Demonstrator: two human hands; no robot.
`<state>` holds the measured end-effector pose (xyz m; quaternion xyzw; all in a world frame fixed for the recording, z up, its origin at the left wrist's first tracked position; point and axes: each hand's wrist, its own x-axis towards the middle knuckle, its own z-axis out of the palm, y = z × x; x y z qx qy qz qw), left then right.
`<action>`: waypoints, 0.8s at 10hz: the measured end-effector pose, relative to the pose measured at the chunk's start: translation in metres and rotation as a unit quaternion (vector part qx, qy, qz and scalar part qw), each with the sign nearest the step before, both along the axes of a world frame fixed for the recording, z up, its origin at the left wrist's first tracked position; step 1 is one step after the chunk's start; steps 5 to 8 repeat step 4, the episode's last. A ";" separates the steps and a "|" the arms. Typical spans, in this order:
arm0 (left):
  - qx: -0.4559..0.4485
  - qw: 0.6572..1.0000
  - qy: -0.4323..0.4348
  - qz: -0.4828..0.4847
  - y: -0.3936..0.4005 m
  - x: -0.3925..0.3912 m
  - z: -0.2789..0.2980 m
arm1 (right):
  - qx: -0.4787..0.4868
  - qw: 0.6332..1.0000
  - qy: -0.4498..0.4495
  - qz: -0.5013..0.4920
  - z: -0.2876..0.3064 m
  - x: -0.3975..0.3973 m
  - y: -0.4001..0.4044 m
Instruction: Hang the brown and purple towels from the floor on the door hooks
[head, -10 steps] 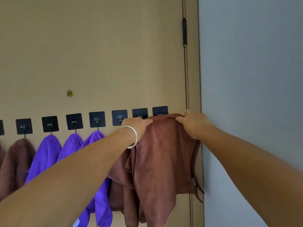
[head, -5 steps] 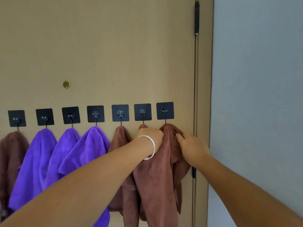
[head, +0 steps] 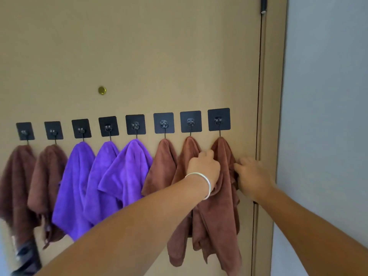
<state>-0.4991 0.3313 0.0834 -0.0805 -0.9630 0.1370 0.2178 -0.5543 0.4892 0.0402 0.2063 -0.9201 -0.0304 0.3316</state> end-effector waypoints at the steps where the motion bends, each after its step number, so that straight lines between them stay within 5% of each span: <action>1: -0.087 0.993 0.058 -0.048 -0.010 0.007 -0.003 | 0.013 0.999 -0.021 -0.020 0.004 0.007 -0.003; 3: -0.091 0.981 0.099 -0.137 -0.060 0.030 -0.006 | -0.029 0.991 0.033 -0.124 0.016 0.037 -0.014; 4: -0.027 0.981 0.128 -0.146 -0.098 0.044 -0.004 | -0.075 0.985 0.090 -0.124 0.023 0.056 -0.030; 8: -0.027 0.981 0.128 -0.146 -0.098 0.044 -0.004 | -0.075 0.985 0.090 -0.124 0.023 0.056 -0.030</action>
